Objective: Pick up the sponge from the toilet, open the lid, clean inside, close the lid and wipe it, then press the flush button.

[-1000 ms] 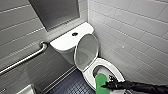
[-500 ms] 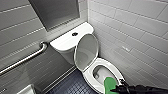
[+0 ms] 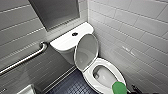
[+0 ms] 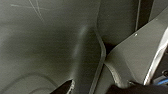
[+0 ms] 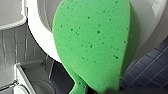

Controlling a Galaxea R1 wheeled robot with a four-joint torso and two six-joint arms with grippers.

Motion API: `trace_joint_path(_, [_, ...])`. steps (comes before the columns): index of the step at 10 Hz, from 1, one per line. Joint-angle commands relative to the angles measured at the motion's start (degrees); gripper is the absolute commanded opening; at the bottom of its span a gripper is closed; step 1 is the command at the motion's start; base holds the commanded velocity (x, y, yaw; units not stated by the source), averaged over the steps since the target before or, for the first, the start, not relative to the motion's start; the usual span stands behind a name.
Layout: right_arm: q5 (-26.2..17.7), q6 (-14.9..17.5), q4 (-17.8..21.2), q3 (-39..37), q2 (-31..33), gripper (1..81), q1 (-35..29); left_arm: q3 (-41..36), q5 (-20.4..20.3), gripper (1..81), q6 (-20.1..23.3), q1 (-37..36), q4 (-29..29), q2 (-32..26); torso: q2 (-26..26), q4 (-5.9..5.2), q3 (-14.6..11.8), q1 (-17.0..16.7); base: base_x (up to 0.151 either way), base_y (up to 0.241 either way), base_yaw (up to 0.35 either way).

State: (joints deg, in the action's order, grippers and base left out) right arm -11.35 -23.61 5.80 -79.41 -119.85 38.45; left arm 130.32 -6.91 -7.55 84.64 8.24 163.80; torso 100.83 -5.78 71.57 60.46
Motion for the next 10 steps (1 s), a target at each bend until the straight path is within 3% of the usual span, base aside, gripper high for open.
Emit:
trace_joint_path(1, [-0.3, 0.0, -0.4, 9.0, 8.9, 1.0, -4.3, -1.0, 4.5, 81.1, 0.3, 1.7, 0.8, -0.1, 0.0, 0.0, 0.0, 0.0, 0.0, 0.0, 0.0])
trace_joint_path(4, [-0.4, -0.1, -0.3, 14.1, 10.9, 1.0, -8.8, -1.1, 4.5, 81.1, 0.3, 1.7, 1.3, -0.1, 0.0, 0.0, 0.0, 0.0, 0.0, 0.0, 0.0])
trace_joint_path(6, [-2.1, -1.2, 0.2, 15.1, 7.5, 1.0, -13.9, -1.2, 4.5, 81.1, 0.2, 1.6, 1.6, -0.2, 0.0, 0.0, 0.0, 0.0, 0.0, 0.0, 0.0])
trace_joint_path(10, [-9.0, -4.2, 0.1, 3.5, -6.7, 1.0, -21.9, -0.6, 4.3, 81.1, 0.2, 1.5, 1.5, -0.1, 0.0, 0.0, 0.0, 0.0, 0.0, 0.0, 0.0])
